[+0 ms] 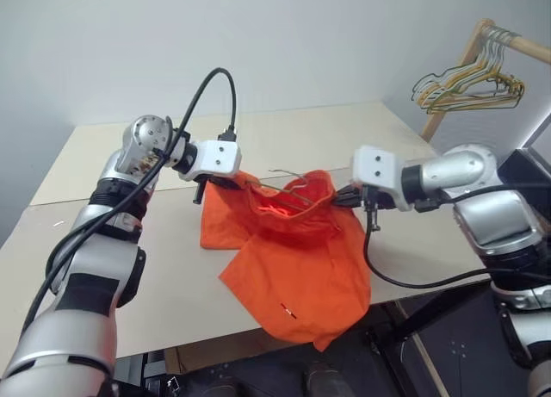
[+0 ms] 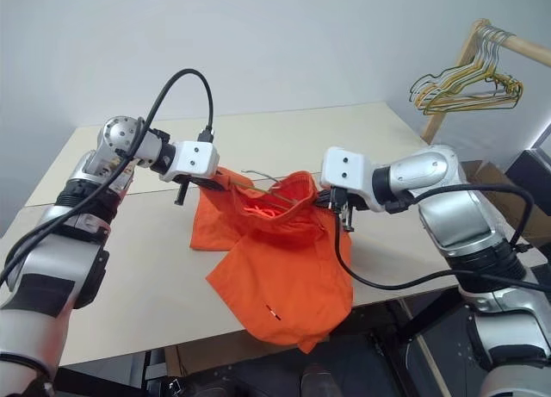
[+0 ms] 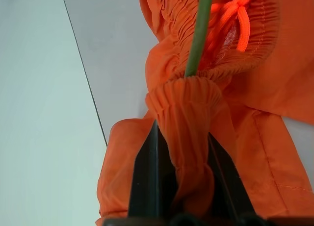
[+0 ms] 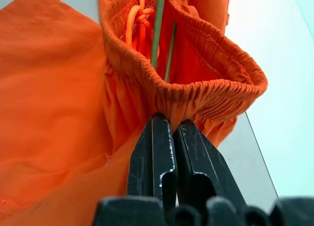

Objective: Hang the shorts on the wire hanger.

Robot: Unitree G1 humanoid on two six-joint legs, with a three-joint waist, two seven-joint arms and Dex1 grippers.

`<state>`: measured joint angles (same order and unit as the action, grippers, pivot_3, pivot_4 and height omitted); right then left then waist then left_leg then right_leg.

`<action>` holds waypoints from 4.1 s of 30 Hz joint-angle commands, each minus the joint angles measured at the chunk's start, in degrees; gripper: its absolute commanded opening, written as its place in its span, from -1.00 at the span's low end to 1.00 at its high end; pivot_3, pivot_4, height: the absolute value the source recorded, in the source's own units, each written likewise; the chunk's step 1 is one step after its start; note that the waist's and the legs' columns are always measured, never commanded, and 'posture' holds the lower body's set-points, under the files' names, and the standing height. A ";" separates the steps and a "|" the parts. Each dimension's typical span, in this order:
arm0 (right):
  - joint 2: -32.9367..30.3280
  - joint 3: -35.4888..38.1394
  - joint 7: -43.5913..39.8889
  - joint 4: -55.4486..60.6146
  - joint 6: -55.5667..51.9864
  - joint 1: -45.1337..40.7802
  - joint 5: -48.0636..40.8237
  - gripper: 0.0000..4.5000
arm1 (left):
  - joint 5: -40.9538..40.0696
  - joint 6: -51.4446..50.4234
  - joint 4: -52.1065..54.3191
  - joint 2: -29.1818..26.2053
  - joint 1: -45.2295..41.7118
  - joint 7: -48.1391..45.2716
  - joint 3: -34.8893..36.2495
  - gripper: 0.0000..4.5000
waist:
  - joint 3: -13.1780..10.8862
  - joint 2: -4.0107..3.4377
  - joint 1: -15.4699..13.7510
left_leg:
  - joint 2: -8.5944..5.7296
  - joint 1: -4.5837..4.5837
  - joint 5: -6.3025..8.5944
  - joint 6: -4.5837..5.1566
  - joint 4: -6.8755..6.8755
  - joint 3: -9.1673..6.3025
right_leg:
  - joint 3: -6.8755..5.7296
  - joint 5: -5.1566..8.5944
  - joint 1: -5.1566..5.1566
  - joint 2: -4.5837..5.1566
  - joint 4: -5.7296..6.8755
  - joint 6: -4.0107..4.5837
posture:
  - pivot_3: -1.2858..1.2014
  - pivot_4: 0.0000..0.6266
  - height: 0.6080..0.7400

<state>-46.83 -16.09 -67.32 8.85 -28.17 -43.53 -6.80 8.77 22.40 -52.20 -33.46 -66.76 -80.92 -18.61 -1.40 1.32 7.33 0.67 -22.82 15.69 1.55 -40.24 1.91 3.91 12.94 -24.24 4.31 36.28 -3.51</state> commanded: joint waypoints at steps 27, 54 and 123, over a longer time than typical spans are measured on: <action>5.78 -0.05 7.53 -5.91 -11.94 0.02 1.69 0.61 | -2.87 -3.77 5.20 -1.16 2.12 2.21 4.64 -1.00 | 0.00 0.00 0.19 | -0.02 -0.02 0.00 0.00 -0.02 -0.05 | -0.01 -0.01 0.00 0.02 0.03 0.00 | -0.08 -1.00 1.00; 6.86 3.85 10.20 -5.34 -12.15 1.09 -2.63 -1.00 | -4.10 -4.87 1.94 -1.67 2.59 5.56 7.95 -0.17 | 0.00 0.00 1.55 | -0.06 -0.03 0.00 0.00 -0.02 -0.15 | -0.05 -0.01 0.01 0.07 0.43 -0.02 | -0.08 -1.00 1.00; -1.33 62.29 86.41 -64.94 -13.66 -26.83 -1.88 -1.00 | -43.54 -35.79 60.59 8.42 37.48 22.67 24.70 1.00 | 0.28 -1.01 6.79 | -0.25 1.06 0.07 0.12 0.65 -0.08 | 0.24 0.04 1.21 0.15 -0.65 -0.13 | -0.14 -1.00 1.00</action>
<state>-45.74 46.41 19.31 -54.87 -45.62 -67.19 -6.74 -34.03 -13.79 7.53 -24.45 -28.68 -57.91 5.89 -1.12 0.30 14.12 0.41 -21.76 15.76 1.67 -39.59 1.84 4.17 12.98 -23.01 4.46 35.61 -3.64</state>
